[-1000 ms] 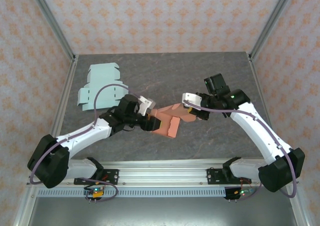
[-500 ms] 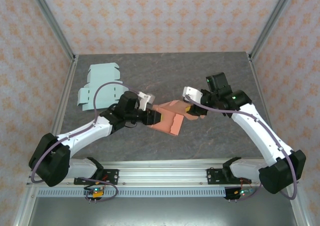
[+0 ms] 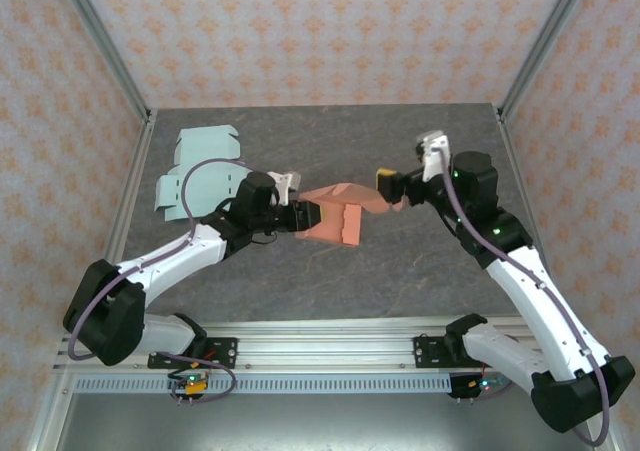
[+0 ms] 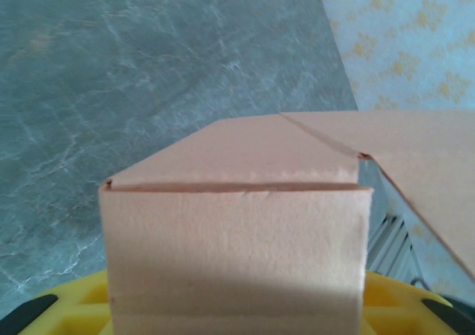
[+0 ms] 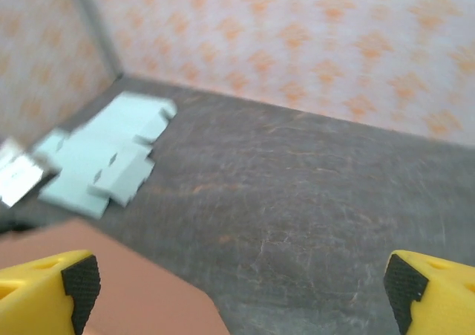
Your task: Fold the paper box
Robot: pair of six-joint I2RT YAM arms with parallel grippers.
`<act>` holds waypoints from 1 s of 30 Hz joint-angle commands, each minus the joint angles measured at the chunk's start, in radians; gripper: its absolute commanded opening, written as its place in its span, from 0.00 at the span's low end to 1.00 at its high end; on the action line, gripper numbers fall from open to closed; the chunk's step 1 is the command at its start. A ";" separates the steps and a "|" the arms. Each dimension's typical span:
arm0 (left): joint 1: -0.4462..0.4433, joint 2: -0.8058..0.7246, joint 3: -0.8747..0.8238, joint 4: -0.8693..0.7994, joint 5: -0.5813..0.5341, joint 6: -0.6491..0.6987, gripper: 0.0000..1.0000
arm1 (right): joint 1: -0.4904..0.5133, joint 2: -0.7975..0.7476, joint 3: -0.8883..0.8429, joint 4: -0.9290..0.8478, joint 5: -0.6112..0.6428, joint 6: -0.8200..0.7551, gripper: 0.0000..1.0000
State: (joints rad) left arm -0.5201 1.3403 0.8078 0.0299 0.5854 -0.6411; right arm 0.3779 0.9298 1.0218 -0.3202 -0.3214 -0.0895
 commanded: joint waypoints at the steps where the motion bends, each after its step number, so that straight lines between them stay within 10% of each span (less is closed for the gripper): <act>1: 0.023 0.003 0.046 -0.018 -0.071 -0.114 0.35 | -0.001 -0.054 0.039 -0.052 0.066 0.291 0.99; 9: 0.025 -0.014 0.080 -0.018 -0.090 -0.158 0.35 | 0.020 -0.100 -0.139 -0.170 -0.300 0.378 0.69; 30: 0.016 -0.053 0.094 -0.040 -0.035 -0.188 0.36 | 0.165 0.320 -0.035 -0.071 -0.051 0.441 0.53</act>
State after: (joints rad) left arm -0.4973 1.3384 0.8635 -0.0010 0.5323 -0.8719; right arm 0.5526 1.2114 0.9199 -0.3931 -0.3897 0.3511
